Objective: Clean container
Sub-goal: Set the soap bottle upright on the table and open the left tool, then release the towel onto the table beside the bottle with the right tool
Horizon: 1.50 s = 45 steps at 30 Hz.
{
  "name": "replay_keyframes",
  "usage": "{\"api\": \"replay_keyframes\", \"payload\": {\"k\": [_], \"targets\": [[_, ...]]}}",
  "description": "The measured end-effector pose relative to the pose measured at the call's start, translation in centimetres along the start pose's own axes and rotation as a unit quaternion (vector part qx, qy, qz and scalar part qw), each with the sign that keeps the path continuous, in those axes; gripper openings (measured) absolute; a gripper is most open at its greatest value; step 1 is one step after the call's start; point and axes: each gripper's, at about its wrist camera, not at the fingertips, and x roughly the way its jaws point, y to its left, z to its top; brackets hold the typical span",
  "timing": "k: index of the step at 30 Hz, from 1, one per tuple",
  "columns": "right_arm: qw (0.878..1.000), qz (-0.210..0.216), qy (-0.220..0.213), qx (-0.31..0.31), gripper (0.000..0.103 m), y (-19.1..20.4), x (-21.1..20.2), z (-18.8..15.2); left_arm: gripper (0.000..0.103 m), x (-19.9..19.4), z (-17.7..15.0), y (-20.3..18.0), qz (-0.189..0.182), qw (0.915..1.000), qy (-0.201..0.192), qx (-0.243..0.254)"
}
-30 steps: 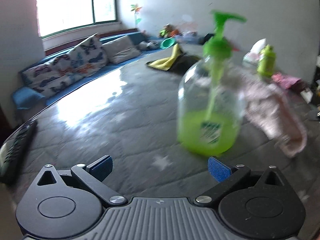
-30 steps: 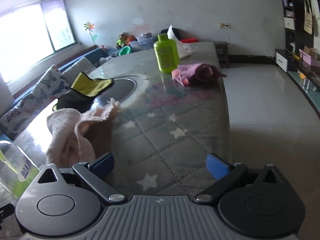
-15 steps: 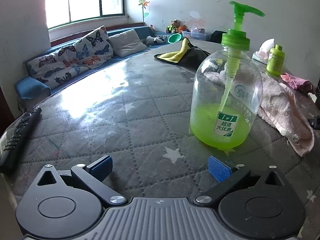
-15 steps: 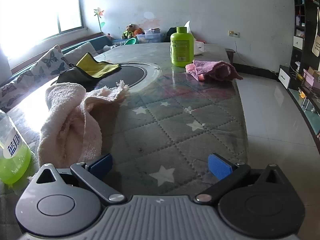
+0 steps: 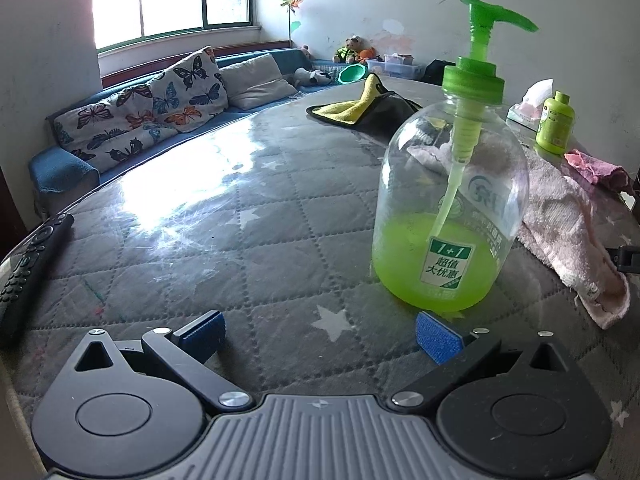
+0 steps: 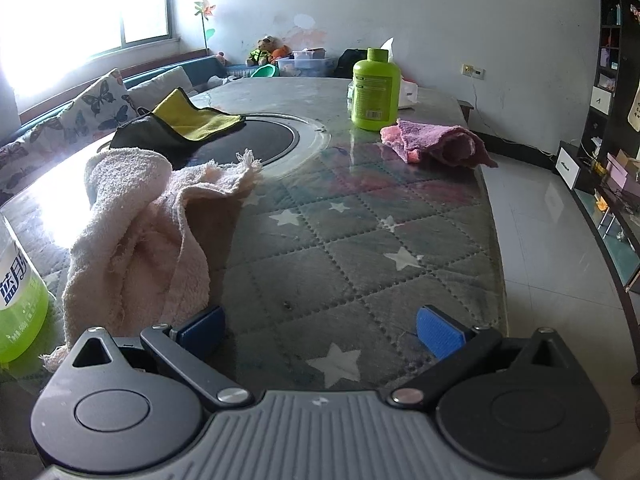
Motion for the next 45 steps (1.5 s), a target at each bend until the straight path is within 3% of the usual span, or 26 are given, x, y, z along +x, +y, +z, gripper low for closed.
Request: {"api": "replay_keyframes", "payload": {"k": [7,18,45], "targets": [[1.0,0.0,-0.002,0.0,0.103,0.0,0.0,-0.1,0.103,-0.1,-0.1,-0.2,0.01,0.9999,-0.001,-0.008],[1.0,0.002,-0.002,-0.002,0.103,-0.1,-0.1,-0.1,0.103,-0.1,-0.3,-2.1,-0.006,0.9999,-0.005,0.007],[1.0,0.002,-0.002,0.0,0.103,0.0,-0.1,-0.2,0.103,-0.1,-0.5,-1.8,-0.009,0.9999,-0.007,0.004]]}}
